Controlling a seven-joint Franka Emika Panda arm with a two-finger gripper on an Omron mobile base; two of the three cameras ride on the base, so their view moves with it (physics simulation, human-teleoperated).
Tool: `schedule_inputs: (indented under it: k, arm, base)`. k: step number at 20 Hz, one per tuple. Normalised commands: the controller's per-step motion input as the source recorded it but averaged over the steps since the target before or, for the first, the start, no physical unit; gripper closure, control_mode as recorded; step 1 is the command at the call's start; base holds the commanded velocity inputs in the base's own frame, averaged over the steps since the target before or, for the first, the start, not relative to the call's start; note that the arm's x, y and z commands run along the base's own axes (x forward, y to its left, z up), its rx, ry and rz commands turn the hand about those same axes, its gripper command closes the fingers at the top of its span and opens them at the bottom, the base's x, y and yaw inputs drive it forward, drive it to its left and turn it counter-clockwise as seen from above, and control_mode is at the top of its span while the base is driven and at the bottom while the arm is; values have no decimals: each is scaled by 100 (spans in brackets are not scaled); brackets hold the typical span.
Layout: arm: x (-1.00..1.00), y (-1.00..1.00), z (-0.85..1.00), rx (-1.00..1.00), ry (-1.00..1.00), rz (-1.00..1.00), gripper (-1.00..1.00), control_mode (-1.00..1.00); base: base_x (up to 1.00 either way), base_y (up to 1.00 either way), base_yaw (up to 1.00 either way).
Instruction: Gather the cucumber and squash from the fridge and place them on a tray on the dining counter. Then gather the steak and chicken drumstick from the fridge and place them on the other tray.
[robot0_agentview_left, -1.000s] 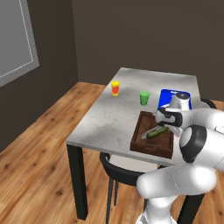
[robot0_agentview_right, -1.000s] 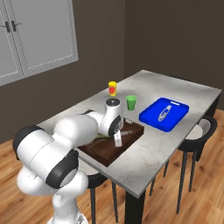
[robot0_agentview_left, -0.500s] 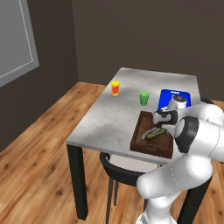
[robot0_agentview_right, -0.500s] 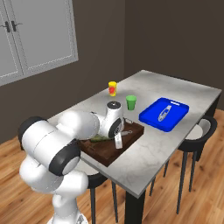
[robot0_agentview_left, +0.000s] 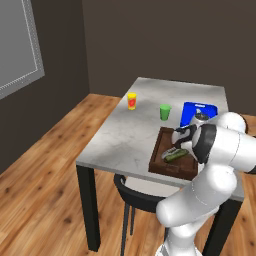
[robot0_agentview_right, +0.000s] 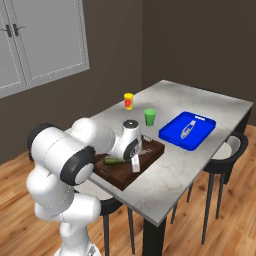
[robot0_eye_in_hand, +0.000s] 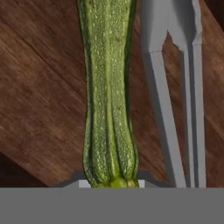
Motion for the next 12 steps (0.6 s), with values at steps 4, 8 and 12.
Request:
schedule_inputs:
  k: [4,8,12]
  arm:
    - [24,0,-24,0,0,0,100,-100]
    - [25,0,-24,0,0,0,-100,-100]
    - [4,0,0,0,0,0,-100,-100]
  base:
    - [0,0,0]
    - [0,0,0]
    - [0,0,0]
